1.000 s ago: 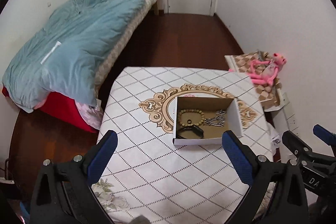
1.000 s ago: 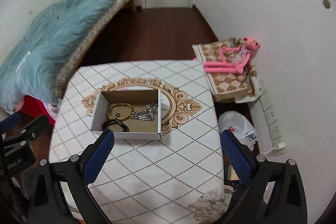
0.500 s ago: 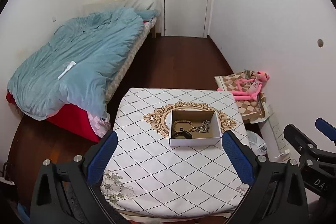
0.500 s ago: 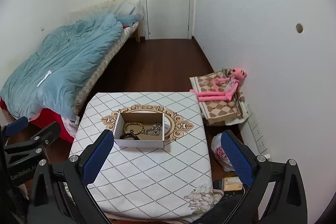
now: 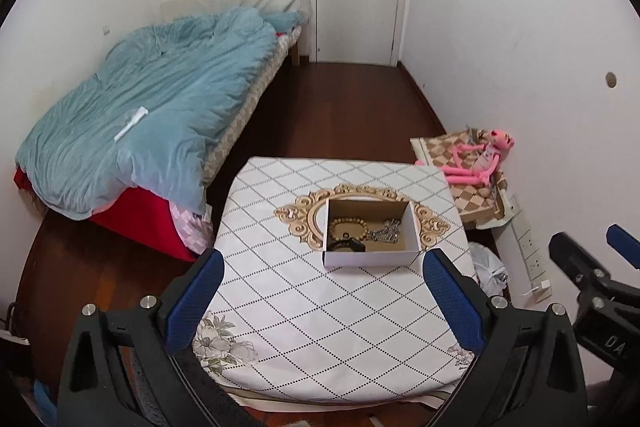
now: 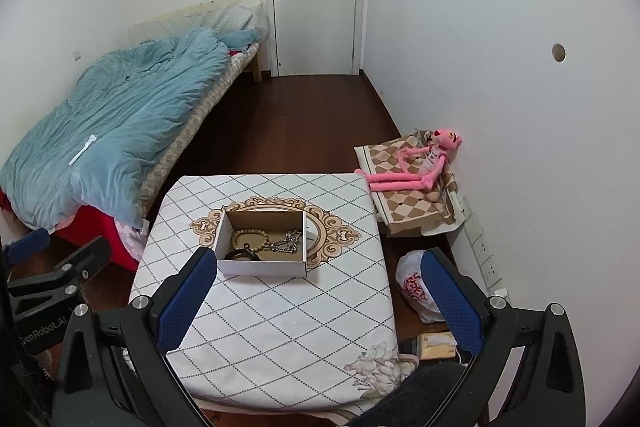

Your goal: Organize jewelry

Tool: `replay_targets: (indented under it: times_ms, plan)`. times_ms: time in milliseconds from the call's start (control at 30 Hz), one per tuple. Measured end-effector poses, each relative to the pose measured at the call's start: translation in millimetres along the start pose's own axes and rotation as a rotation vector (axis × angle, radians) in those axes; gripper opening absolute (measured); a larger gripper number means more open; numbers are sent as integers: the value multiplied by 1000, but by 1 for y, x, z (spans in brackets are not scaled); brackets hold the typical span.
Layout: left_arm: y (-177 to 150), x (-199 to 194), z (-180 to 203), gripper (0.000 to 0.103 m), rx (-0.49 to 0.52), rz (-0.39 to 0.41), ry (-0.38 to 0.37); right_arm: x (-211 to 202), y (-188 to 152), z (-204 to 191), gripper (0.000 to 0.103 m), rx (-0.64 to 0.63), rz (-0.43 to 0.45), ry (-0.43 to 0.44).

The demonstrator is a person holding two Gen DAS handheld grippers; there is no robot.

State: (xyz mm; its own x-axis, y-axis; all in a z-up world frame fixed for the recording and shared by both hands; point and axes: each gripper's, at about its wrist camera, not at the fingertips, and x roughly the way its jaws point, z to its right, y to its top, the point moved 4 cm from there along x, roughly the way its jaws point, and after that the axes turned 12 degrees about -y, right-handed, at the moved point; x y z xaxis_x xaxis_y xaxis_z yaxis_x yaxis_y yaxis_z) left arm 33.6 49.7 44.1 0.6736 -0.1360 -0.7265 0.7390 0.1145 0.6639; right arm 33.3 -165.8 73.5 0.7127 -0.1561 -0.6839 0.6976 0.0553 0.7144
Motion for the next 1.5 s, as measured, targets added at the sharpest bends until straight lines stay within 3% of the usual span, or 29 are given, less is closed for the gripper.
replay_targets:
  times_ms: [300,833,1500]
  plan:
    - [18,43,-11,102,-28,-71,38,52,16,-13,103,-17,-68,-1]
    - [37,123,-22,102,-39,-228,30,150,39,-41,103,-70,-215,5]
    - [38,142,-28,102,-52,-269,39,173,38,-51,103,-101,-277,6]
